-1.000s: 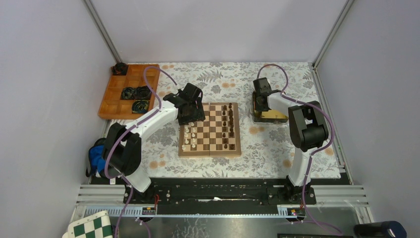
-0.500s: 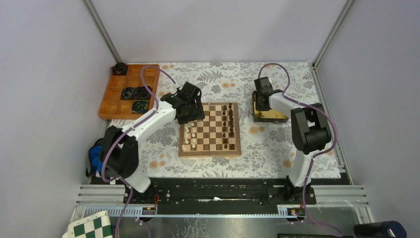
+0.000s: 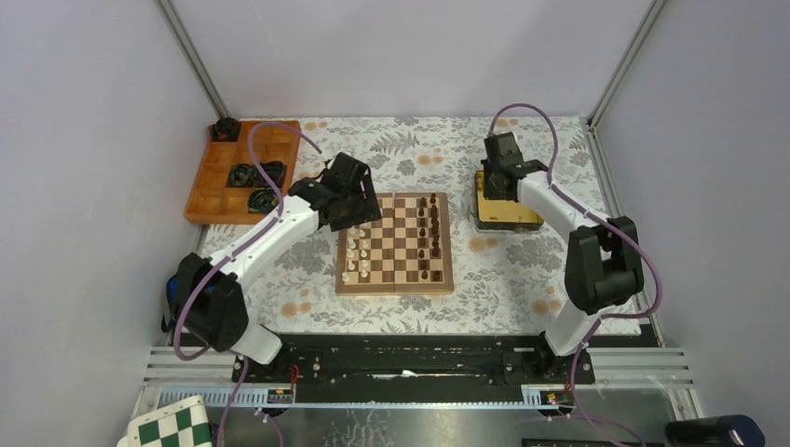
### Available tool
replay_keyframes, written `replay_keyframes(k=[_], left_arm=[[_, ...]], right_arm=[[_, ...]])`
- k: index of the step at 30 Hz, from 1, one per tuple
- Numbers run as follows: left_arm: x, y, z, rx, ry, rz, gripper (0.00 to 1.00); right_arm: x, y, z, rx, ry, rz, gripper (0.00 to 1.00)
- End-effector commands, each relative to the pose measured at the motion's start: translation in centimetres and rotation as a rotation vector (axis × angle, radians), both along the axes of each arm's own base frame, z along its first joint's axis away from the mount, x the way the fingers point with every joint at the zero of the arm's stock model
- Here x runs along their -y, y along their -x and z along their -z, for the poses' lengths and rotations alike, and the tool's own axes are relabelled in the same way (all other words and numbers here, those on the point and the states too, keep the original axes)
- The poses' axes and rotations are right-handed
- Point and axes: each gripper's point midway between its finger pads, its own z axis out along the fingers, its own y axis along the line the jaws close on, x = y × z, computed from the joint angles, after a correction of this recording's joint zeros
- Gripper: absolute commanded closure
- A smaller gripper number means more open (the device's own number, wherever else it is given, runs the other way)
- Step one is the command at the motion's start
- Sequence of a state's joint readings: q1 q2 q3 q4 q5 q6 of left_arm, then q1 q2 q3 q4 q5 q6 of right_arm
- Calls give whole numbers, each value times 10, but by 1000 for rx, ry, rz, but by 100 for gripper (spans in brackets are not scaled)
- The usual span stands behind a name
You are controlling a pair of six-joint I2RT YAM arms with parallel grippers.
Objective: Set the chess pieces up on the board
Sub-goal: Pick up the chess piece from the storage box, then place the chess piece on the chessboard.
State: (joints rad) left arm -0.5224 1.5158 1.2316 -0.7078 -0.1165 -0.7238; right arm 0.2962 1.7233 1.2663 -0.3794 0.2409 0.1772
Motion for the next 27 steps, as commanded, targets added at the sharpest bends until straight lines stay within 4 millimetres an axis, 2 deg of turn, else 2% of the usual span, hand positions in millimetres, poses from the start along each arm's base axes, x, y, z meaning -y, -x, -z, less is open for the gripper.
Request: replay_keyframes(k=[1,7,16,23,27], left_arm=[[-7,0,-17,56,18,-29,24],[-4,4,-34,98,72,-23,24],[26,9,-69,91,254,23,24],[58,6,-93,44,465,59,24],[68,6,-105,8,607,62,25]], right_arm=[[-37,12,-51,47,-46,-109,100],[-87,46,-72,35,-85,-270,100],[-158,103,-114,60,-395,-577,100],[-195,140,-120,-13,-501,-774,100],[-207,152,-121,-30,-535,-838,100]])
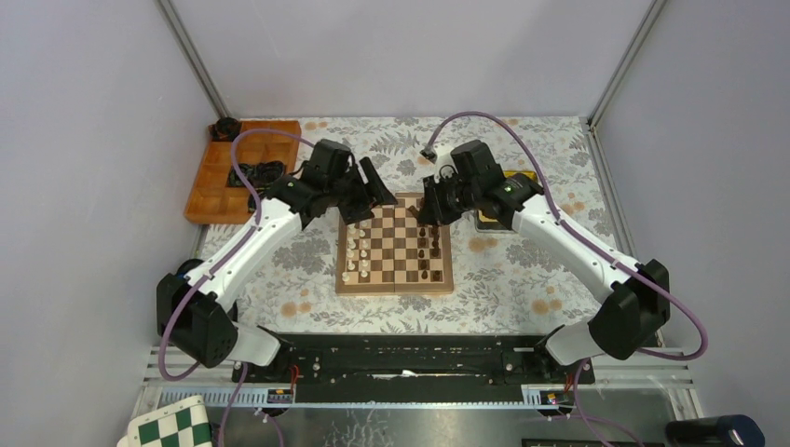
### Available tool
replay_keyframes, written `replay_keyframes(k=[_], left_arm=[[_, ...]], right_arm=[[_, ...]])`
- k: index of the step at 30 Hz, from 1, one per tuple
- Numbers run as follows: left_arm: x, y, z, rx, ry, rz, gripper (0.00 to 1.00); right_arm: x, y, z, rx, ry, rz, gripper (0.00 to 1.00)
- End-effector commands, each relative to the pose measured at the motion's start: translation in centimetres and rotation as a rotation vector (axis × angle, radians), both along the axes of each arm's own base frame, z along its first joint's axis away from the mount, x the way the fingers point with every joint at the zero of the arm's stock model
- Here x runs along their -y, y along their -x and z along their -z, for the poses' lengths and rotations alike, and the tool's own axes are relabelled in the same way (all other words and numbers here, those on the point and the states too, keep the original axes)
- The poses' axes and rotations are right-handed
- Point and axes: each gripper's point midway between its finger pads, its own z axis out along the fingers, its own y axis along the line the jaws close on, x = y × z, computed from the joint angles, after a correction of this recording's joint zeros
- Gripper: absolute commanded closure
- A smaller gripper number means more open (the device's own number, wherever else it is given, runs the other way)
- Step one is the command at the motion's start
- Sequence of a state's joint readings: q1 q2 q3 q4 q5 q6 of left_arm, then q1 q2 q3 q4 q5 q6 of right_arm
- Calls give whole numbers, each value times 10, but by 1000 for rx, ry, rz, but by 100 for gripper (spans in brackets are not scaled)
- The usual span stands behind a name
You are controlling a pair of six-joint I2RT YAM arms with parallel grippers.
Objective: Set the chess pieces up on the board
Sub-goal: Place the chess piece on the chessboard.
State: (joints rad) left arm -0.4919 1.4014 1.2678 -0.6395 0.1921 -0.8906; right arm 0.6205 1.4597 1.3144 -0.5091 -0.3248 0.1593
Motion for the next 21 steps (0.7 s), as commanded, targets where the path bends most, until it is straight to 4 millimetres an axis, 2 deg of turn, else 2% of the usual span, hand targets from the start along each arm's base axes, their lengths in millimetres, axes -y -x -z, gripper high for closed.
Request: replay_keyframes(k=[1,6,21], left_arm=[[22,-6,-31,-15,228,29,25],[26,-4,-35,-46,314,23,25],[32,1,-36,-82,396,16,40]], right_arm=[[-23,20,-12,-3,-89,-143,100],[-33,27,-16,-20,-133,-190,100],[-50,14,-18,-8,-189,-200,100]])
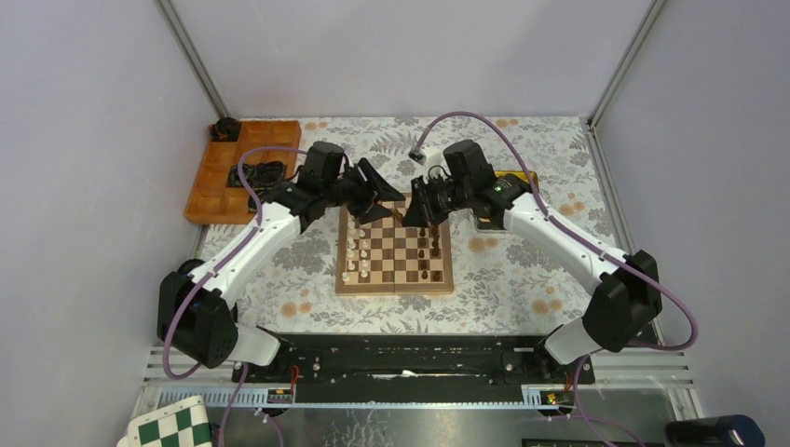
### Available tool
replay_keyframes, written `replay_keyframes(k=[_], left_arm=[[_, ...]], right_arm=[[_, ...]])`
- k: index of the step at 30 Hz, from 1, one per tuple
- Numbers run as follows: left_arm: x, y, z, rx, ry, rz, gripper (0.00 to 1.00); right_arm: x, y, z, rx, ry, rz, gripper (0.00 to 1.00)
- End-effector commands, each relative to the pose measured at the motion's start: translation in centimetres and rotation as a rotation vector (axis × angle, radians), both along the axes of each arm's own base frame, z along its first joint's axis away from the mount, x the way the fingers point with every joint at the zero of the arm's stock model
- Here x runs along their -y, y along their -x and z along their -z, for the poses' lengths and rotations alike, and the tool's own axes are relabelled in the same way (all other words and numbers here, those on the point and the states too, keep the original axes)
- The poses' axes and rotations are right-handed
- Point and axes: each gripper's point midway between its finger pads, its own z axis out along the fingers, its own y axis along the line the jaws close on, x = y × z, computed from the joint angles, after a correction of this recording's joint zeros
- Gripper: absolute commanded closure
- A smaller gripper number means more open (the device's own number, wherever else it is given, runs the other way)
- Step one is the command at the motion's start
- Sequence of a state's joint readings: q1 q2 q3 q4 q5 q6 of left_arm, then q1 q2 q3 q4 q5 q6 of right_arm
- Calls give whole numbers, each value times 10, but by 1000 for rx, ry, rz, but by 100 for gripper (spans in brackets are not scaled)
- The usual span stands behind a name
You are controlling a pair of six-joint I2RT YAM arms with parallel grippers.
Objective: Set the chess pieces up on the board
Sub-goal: Place the chess piece on the chessboard.
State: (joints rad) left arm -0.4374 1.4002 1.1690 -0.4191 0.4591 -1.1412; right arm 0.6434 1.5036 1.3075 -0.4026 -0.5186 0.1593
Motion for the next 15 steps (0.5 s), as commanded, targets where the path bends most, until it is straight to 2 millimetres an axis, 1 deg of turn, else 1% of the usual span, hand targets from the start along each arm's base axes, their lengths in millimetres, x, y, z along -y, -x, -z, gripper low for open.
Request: replay_keyframes(k=[1,5,12,15], left_arm=[[4,1,-17,40,62,14,41],[3,4,-13,34,64,13,47],[2,6,-6,22,62,18,52],[3,6,-7,27,67,20,56]], right_arm=[[-14,-3,-11,20,-57,-32,100],[-17,-7,-12,24,-65,-28,100],[-21,-11,-15,30,-73,-27,100],[-22,-12,-14,28,-74,-30,100]])
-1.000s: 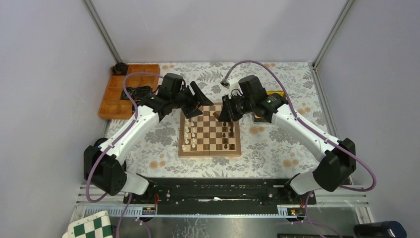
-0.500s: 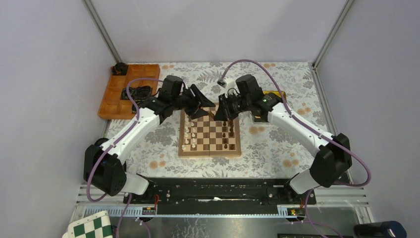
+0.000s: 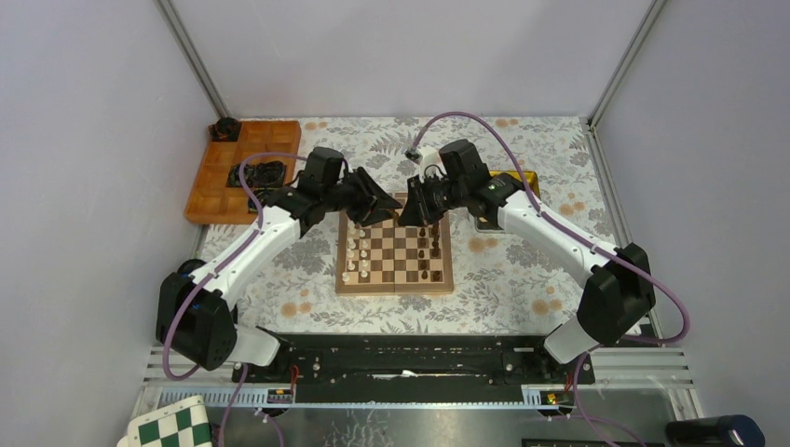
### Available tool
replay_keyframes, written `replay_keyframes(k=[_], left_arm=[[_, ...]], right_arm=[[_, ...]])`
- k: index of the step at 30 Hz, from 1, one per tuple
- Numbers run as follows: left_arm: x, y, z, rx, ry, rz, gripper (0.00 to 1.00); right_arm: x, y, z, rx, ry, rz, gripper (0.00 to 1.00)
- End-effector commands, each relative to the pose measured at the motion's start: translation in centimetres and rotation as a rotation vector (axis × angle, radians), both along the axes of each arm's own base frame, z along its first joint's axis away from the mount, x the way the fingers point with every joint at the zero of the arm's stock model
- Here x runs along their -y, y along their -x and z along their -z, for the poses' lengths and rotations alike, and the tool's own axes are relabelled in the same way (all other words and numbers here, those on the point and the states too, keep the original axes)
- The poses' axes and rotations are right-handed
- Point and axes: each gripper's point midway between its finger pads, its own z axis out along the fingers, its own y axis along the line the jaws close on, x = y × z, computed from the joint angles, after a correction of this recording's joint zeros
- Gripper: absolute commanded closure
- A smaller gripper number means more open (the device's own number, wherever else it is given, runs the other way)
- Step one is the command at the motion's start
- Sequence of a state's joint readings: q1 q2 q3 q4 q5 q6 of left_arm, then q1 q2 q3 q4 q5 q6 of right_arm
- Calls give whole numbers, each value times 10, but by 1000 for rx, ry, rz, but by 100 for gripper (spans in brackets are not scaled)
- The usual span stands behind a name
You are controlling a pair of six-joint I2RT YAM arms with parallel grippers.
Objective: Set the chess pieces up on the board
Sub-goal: Place the chess piece on the chessboard.
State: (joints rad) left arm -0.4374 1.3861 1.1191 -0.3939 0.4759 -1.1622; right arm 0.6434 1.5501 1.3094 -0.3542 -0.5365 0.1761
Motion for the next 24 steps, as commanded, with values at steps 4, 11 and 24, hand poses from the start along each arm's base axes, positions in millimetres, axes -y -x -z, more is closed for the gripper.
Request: replay_keyframes(k=[4,11,24], left_arm=[[3,-1,-17,60,52,18,64],[3,-2,-16,60,52,14,78],[1,-5,-17,52,63,-25,98]], right_arm=[[-12,-4,-22,46,-57,-23,100],[-10,-3,-21,48,-52,-21,100],[-3,-10,-40,136,-54,24,62]])
